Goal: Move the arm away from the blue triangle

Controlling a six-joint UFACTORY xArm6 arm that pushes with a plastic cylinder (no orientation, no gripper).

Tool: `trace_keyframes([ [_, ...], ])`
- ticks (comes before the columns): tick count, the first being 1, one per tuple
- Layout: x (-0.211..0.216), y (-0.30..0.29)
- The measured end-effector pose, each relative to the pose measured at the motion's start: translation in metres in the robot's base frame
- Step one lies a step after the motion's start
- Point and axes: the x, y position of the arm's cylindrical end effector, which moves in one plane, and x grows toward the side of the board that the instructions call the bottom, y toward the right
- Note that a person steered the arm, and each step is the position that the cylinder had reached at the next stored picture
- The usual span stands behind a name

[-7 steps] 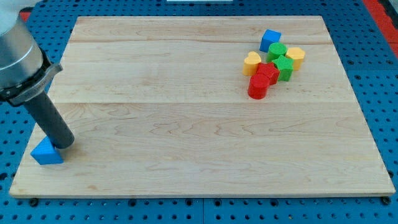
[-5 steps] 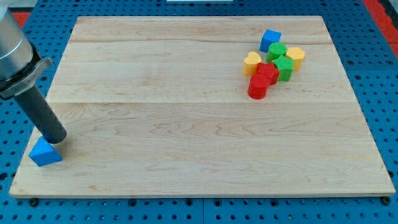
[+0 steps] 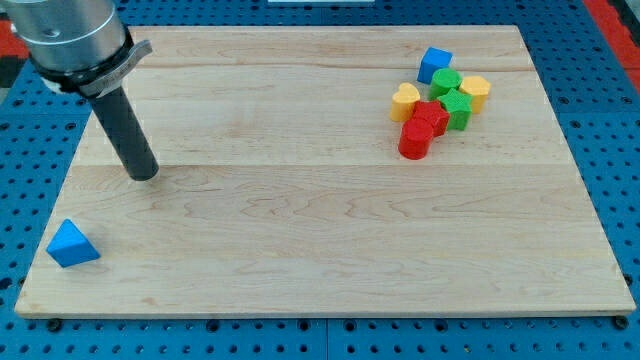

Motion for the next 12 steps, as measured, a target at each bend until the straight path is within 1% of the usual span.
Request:
trace_keyframes([
  [1,-0.017,0.018],
  [3,-0.056,0.077],
  [4,-0.066,0.085],
  [12,-0.07,0.085],
])
